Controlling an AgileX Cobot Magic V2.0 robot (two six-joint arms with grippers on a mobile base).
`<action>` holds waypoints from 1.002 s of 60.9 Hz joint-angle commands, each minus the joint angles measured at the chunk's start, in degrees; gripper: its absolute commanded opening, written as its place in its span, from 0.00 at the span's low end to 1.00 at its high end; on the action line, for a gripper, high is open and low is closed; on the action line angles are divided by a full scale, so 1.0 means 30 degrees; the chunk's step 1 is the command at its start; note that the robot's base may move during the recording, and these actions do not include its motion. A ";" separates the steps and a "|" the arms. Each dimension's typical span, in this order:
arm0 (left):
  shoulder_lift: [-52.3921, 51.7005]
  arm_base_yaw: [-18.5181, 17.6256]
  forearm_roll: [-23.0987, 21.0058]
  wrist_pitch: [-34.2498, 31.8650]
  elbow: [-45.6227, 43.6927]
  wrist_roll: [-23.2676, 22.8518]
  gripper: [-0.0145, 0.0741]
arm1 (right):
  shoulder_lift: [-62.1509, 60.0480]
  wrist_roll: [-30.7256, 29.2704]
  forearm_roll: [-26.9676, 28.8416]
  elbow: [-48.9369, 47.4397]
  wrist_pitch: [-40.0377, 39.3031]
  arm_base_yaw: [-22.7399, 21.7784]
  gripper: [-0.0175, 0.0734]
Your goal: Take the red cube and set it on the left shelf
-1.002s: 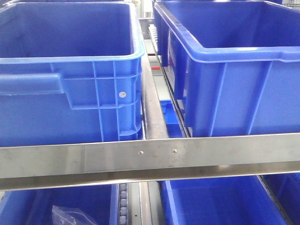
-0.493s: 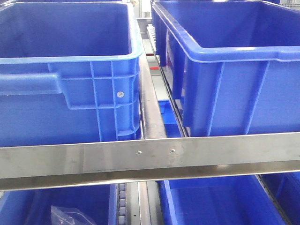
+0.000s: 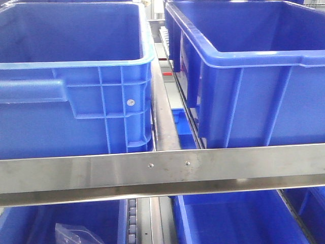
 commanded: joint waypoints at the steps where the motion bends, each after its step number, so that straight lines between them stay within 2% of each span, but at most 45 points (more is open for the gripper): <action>1: -0.0287 0.0023 -0.0022 -0.1648 0.0469 -0.0039 0.28 | -0.0957 -0.0152 -0.0030 -0.0302 -0.0463 -0.0323 0.25; 18: -0.0287 0.0023 -0.0022 -0.1648 0.0469 -0.0039 0.28 | -0.3253 -0.0147 -0.0099 -0.0302 0.1670 -0.0422 0.25; 61: -0.0287 0.0023 -0.0022 -0.1648 0.0469 -0.0039 0.28 | -0.3211 -0.0464 -0.0051 -0.0302 0.1725 -0.0420 0.25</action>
